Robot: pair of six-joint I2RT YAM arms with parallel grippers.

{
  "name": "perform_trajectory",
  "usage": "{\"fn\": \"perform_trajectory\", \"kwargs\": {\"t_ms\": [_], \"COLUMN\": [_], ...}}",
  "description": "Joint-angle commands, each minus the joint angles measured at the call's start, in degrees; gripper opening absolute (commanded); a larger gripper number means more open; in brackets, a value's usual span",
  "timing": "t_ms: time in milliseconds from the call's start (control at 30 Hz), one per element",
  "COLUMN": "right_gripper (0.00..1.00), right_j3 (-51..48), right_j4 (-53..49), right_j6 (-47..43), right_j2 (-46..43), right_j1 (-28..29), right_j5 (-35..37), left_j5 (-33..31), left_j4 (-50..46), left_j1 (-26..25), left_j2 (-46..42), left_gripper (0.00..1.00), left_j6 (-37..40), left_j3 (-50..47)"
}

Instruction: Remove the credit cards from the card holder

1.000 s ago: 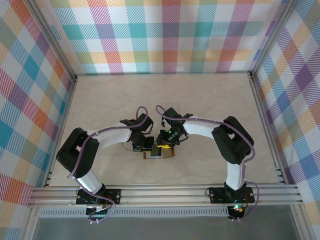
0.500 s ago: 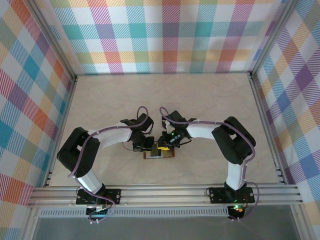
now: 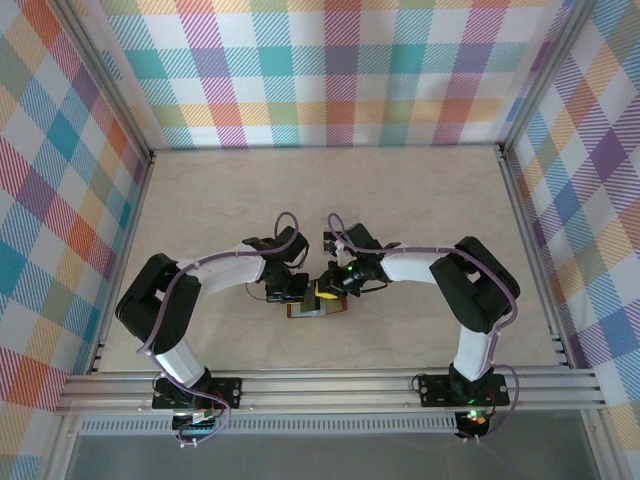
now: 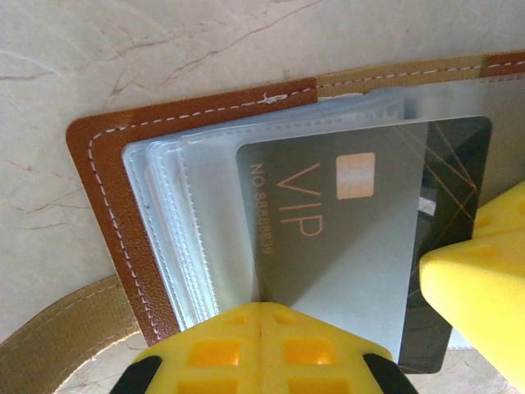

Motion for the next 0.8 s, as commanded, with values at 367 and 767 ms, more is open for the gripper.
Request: {"fn": "perform_trajectory", "kwargs": {"t_ms": [367,767], "right_gripper": [0.07,0.06], "right_j3": [0.41,1.6], "right_j4": [-14.56,-16.04], "right_j6": [-7.2,-9.44], "right_j2": [-7.91,-11.9], "right_j1": [-2.9,-2.9], "right_j5": [9.45,8.58], "left_j5": [-3.23,-5.89], "left_j4": [-2.87,-1.68], "left_j1": [-1.21,-1.15], "left_j2": [-3.61,-8.75], "left_gripper": [0.04,0.06], "left_j6": [-0.88,-2.11], "left_j3": [-0.97,0.22]}}
